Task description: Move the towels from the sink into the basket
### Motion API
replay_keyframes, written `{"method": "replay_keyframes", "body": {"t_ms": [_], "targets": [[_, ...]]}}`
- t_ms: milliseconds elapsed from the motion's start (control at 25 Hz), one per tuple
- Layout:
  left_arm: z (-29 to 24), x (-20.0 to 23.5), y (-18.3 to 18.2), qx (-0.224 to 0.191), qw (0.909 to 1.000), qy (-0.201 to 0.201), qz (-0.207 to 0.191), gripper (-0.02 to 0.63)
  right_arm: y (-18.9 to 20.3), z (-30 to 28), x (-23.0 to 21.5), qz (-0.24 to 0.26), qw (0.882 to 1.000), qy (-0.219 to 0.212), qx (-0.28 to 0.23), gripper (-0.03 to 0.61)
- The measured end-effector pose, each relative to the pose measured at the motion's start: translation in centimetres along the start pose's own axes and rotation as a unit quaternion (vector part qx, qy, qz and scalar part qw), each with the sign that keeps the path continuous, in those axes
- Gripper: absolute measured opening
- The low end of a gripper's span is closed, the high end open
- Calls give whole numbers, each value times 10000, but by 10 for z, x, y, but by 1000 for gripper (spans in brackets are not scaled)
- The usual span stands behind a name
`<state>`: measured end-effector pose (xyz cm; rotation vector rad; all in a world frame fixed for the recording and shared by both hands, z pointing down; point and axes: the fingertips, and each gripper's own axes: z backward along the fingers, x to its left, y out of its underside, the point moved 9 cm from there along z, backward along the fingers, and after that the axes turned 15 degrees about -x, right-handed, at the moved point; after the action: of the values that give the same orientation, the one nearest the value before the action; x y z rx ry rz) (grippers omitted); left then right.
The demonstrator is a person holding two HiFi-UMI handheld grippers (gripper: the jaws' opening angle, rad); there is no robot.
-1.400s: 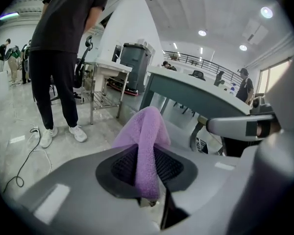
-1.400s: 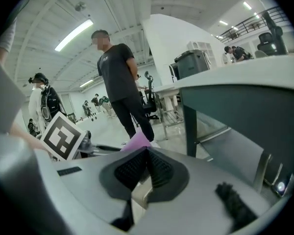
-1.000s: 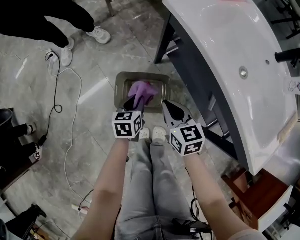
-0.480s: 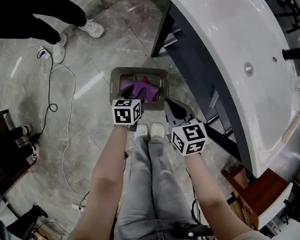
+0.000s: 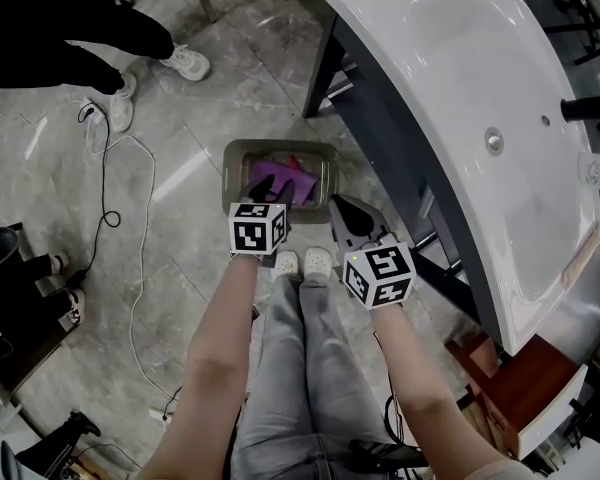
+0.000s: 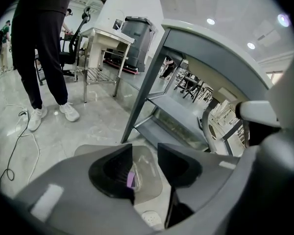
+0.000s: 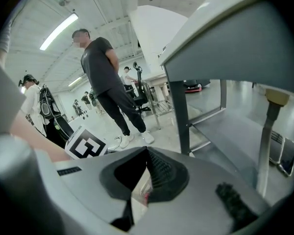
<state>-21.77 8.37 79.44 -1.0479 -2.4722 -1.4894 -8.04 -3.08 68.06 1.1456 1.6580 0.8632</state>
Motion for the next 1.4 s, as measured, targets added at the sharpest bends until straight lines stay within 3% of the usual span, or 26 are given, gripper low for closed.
{"method": "replay_keyframes", "body": {"t_ms": [280,440,800,1400], "targets": [[21,-18,-17,128,9995,50,-276,73,-21,14,13,32,10000,-85,-26,17],[34,-27,-32,58,9998,-22,-203,8,-37,25,18,21,9999,-85,-78,18],[58,-49,-62,-79,9999,17,-81,8,-72,52,24,118,9996,-11,-274,18],[101,-114,-125,-605,9967,349,-414,8,-132,97,30,322,9976,14,-618,18]]}}
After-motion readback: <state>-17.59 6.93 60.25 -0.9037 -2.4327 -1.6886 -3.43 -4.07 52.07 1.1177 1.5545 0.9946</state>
